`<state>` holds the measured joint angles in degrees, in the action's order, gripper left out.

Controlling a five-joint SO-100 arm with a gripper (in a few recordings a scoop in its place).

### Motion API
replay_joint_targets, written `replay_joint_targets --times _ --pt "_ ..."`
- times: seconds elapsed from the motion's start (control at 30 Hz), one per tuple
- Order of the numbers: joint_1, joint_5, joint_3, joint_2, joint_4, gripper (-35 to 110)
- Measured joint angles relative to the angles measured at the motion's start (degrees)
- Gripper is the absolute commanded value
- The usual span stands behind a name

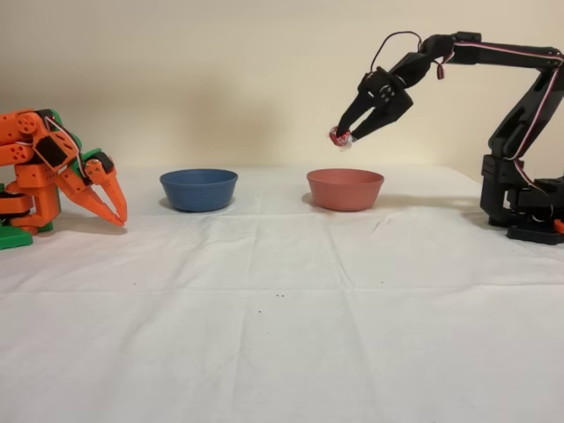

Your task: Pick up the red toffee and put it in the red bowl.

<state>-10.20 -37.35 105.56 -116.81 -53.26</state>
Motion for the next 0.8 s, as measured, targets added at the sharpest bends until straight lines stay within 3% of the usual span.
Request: replay_joint_targets --times 0.8 --pt "-19.69 -5.27 -0.7 3.6 9.49 5"
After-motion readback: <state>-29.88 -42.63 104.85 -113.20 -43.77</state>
